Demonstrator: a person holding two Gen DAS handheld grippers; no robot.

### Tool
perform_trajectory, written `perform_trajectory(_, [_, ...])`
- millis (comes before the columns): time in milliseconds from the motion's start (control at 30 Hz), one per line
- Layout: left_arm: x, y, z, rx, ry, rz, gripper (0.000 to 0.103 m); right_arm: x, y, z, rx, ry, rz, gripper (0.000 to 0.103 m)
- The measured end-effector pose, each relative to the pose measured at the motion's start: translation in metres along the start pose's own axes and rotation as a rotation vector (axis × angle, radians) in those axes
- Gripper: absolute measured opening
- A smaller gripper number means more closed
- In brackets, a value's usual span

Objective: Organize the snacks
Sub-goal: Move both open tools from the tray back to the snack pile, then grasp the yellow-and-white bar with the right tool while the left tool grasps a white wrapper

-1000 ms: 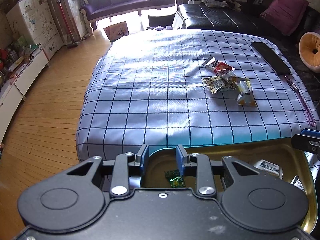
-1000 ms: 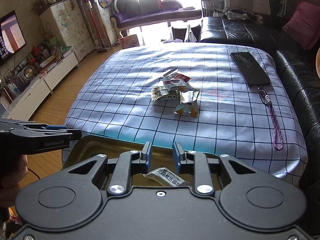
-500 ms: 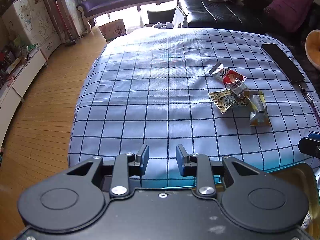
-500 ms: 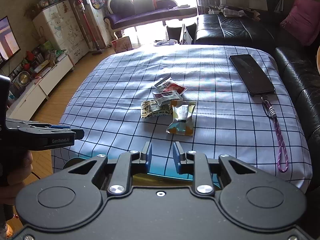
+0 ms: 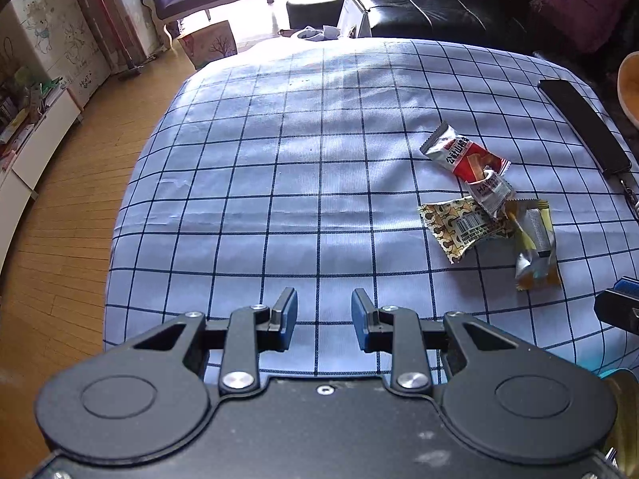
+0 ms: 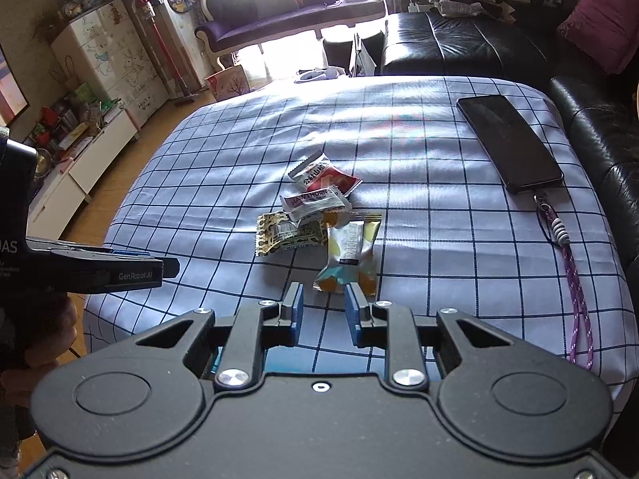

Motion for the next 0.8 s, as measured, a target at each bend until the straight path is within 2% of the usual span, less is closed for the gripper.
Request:
perform_trajectory(300, [0.024, -0.032, -0.013, 0.0, 0.028, 0.004, 0.03, 0.023, -0.017, -0.005, 0.007, 0.003, 0.012, 0.036])
perform_trajectory(467, [0.037, -0.05, -0.018, 0.029, 0.016, -0.002, 0.03, 0.034, -0.026, -0.006, 0.0, 0.003, 0.02, 0.036])
perform_trajectory(800, [0.045, -0.074, 0.003, 0.012, 0.014, -0.039, 0.031, 0.047, -0.044, -0.016, 0.041, -0.01, -0.006, 0.036])
Point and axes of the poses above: each gripper's, at about its wrist camera, not at the fingertips, and x roughly the way its jaws point, z to its left, y to its underside, the point moved 8 cm from there along x, roughly the way its jaws point, and after that the axes turned 7 degrees about z, right-handed, at the moved point
